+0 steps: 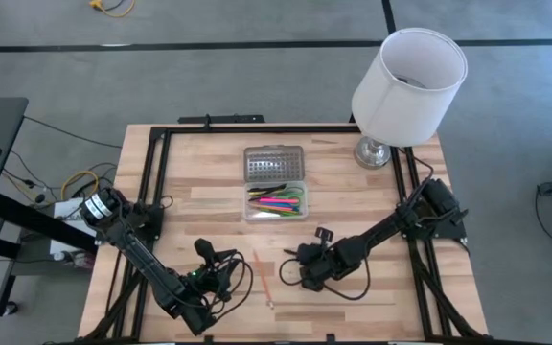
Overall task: Pick & place school supplies into a supply box
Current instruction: Put the black pen into the black supply box
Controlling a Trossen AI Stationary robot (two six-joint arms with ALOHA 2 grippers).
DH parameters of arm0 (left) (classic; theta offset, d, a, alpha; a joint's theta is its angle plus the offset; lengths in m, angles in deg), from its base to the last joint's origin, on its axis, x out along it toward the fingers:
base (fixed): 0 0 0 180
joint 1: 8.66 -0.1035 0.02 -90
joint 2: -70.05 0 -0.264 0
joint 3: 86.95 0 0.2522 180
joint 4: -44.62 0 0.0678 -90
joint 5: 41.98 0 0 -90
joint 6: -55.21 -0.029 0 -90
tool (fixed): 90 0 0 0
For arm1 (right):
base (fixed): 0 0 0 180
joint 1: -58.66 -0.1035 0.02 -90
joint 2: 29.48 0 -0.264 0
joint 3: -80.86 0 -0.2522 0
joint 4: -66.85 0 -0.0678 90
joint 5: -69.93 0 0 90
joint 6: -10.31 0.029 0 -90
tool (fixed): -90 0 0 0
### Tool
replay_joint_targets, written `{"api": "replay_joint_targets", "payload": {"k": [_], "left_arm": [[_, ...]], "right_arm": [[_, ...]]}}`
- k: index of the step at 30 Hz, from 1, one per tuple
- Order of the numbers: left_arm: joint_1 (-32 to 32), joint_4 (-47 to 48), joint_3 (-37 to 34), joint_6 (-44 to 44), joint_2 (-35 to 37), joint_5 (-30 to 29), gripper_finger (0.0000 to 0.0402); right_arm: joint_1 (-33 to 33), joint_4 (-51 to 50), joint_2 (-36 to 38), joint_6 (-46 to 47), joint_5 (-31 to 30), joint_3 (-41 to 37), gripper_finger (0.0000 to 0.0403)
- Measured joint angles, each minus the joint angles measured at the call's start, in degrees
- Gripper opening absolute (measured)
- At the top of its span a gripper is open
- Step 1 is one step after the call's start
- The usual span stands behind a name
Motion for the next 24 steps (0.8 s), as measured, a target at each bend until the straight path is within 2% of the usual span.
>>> {"api": "replay_joint_targets", "payload": {"k": [4,10,16,24], "left_arm": [[0.0,0.0,0.0,0.0,0.0,0.1,0.0144],[0.0,1.6,0.0,1.0,0.0,3.4,0.0144],[0.0,4.3,0.0,4.3,0.0,3.5,0.0144],[0.0,9.0,0.0,9.5,0.0,6.0,0.0144]], "right_arm": [[0.0,0.0,0.0,-1.1,-0.1,0.0,0.0010],[0.0,0.0,0.0,-1.1,-0.7,0.0,0.0031],[0.0,-0.4,-0.1,-4.0,-0.9,0.4,0.0008],[0.1,-4.1,-0.4,-8.4,0.1,3.4,0.0021]]}}
